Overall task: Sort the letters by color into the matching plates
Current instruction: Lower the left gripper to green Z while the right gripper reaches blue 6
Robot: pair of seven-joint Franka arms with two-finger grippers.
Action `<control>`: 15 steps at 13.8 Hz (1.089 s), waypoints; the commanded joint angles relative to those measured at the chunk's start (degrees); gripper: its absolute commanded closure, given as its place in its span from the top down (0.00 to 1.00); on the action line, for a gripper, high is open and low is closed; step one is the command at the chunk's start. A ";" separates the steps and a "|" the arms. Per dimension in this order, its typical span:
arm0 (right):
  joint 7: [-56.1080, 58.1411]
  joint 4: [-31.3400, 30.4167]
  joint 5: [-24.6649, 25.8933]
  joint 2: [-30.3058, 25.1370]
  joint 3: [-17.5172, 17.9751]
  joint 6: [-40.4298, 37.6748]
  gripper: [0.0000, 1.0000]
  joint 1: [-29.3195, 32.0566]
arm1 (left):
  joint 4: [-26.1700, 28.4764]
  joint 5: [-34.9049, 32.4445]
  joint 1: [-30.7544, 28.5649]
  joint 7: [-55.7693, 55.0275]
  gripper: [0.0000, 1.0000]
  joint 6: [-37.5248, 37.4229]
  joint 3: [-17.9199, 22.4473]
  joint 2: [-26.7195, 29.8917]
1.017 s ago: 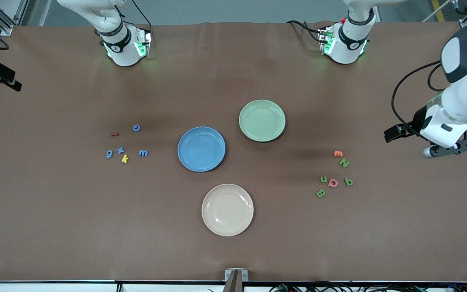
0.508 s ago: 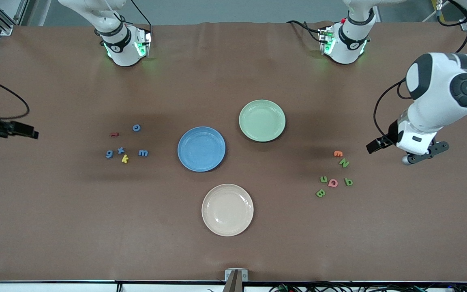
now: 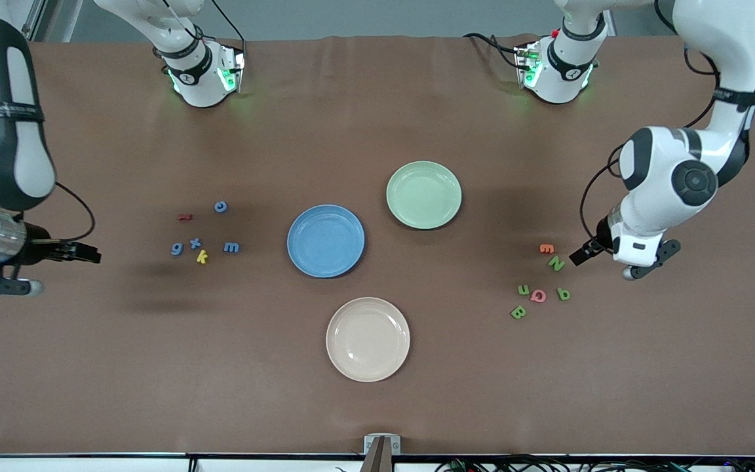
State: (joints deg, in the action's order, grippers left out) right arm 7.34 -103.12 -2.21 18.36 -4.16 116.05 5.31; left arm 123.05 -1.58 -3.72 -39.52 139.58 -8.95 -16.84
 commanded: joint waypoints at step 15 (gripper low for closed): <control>-2.32 -22.04 -6.05 3.88 0.55 27.66 0.70 -5.04 | -2.81 -0.88 1.26 -7.85 0.80 6.41 -0.28 -11.02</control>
State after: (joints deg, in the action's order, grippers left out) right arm 6.63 -124.39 -6.79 22.44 -3.57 143.15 1.19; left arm 121.55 -1.58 -2.81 -45.50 145.47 -9.26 -26.62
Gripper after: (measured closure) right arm 0.282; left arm 0.194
